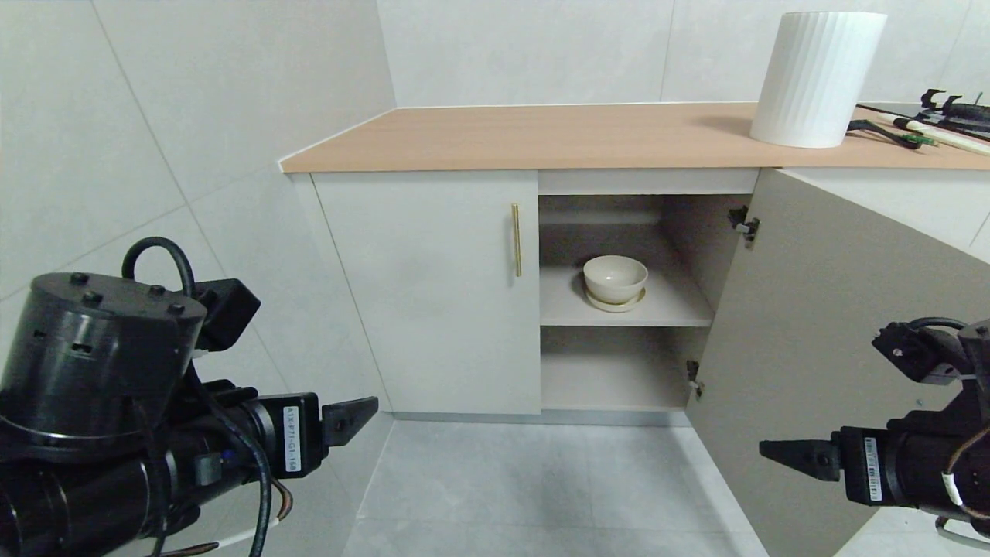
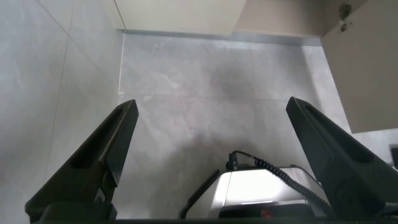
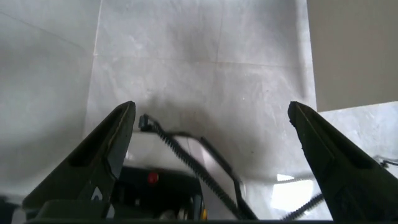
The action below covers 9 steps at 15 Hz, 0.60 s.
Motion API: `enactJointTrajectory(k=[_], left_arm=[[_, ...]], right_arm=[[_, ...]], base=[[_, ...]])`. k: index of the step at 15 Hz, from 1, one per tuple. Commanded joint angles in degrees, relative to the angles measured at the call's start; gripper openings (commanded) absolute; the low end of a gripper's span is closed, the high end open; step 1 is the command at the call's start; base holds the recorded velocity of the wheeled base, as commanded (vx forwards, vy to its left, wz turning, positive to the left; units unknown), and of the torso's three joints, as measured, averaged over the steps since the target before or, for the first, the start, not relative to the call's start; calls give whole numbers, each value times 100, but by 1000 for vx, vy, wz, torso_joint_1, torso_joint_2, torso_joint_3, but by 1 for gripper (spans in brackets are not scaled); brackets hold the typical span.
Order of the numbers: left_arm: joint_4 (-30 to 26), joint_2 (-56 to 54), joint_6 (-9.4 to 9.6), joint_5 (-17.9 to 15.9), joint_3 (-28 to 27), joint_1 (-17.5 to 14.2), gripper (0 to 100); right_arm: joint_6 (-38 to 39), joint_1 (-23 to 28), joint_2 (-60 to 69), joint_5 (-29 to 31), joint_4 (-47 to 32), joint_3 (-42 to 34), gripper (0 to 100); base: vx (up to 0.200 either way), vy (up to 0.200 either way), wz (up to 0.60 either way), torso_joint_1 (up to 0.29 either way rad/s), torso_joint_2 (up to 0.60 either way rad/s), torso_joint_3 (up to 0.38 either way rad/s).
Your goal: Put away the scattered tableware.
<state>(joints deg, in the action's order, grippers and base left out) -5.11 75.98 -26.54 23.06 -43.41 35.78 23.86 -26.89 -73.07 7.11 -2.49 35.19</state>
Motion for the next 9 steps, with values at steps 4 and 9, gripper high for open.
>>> enactJointTrajectory(k=[4,9], left_arm=[[1,4,0,5,-1,-10,100],[1,4,-9,5,-10,-10,100]], right_arm=[[14,9,337,-16,-217,-109,100],[5,149,249,19,-1263,84,100]], base=[[0,-200,0,4,0,1],[0,-160,0,-1,3,3]])
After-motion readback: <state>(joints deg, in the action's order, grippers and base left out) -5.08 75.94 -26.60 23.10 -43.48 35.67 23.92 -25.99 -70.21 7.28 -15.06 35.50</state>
